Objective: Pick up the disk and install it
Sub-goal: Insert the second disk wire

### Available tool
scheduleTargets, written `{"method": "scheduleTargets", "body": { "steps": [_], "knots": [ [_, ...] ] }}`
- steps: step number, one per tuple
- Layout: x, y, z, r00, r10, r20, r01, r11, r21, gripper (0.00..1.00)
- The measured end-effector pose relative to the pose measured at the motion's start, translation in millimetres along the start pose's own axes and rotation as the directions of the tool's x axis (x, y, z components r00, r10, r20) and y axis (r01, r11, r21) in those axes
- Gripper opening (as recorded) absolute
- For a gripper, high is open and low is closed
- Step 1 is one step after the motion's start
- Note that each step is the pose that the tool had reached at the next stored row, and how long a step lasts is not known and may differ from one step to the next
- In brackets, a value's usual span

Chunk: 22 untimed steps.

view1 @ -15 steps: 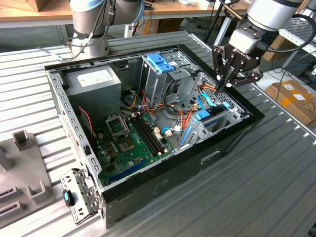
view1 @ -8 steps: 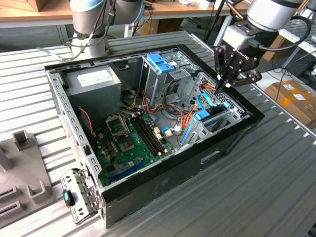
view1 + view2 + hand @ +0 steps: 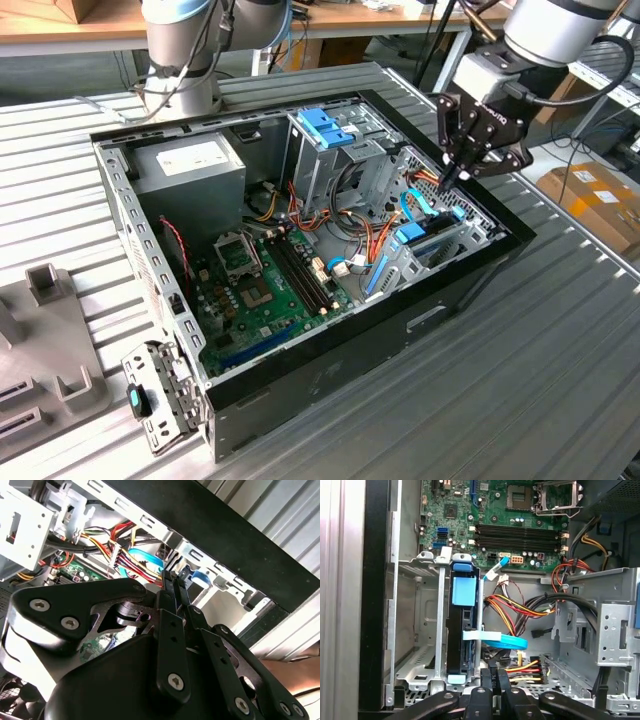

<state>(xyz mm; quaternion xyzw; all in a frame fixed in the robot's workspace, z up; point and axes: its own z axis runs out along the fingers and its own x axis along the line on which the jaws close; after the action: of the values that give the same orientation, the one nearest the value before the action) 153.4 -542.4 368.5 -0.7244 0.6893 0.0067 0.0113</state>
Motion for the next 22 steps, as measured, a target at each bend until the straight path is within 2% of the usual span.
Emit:
{"method": "scheduleTargets", "body": {
  "steps": [5, 18, 22],
  "knots": [
    [11.5, 0.6, -0.3, 1.0, 0.0, -0.0001, 0.0, 1.0, 0.0, 0.16],
    [12.8, 0.6, -0.2, 1.0, 0.0, 0.0001, 0.0, 1.0, 0.0, 0.16],
    [16.0, 1.2, -0.1, 1.0, 0.0, 0.0001, 0.0, 1.0, 0.0, 0.16]
  ]
}}
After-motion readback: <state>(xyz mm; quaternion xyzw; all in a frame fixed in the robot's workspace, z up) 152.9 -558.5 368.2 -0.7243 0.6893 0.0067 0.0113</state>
